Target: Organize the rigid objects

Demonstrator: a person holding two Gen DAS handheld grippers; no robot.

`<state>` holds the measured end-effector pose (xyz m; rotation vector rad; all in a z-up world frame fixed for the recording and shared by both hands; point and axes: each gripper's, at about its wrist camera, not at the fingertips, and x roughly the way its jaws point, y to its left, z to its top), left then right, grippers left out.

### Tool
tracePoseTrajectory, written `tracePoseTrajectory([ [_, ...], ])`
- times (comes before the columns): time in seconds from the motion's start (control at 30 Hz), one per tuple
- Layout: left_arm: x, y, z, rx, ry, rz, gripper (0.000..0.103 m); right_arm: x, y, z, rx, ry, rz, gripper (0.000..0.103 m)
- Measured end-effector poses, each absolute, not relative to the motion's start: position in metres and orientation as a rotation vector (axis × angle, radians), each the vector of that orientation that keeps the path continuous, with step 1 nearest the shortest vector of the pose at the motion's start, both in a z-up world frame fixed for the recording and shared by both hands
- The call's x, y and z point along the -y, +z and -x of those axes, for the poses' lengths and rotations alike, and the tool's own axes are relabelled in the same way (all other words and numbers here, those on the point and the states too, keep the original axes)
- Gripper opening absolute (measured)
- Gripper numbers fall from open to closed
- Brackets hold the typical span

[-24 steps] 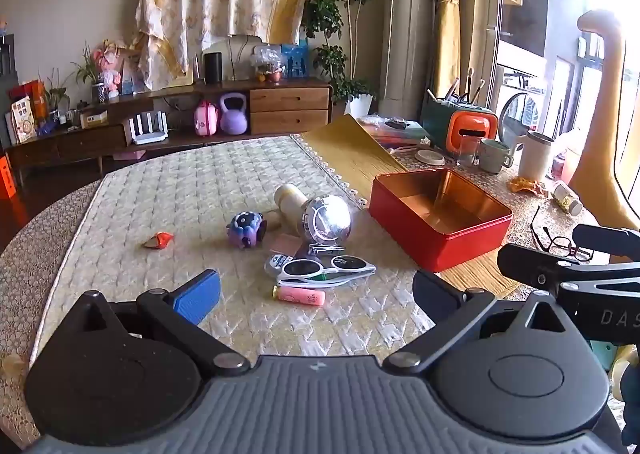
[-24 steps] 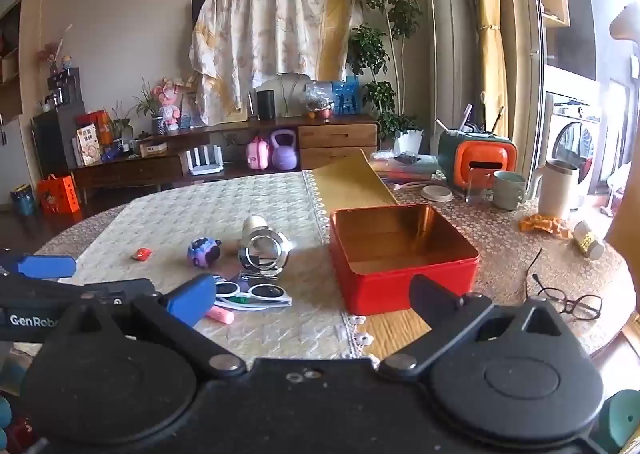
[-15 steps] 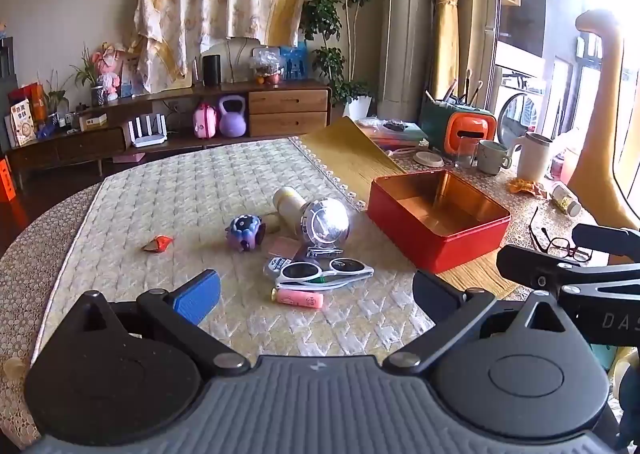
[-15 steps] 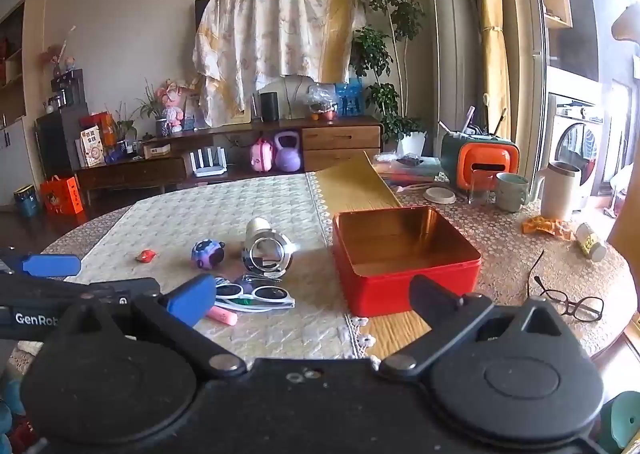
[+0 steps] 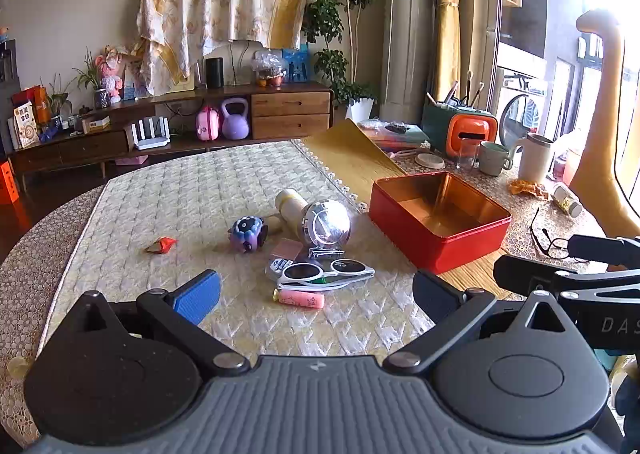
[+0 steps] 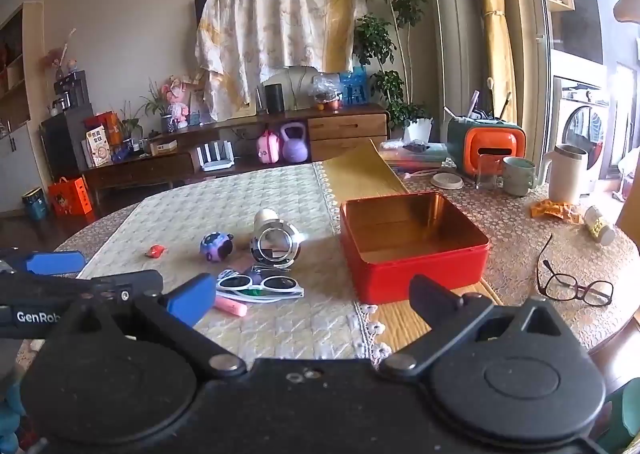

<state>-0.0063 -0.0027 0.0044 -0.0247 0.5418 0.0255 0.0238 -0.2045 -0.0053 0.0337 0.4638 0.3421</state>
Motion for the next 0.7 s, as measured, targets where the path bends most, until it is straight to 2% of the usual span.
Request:
tracePoseTrajectory([
  [0.7,0.0031,0.0029,0.0029,-0.540,0.021,0.016,0.103,0.2005,-0.0013,-0.0227,-0.434,0.332,-0.005,0.103],
])
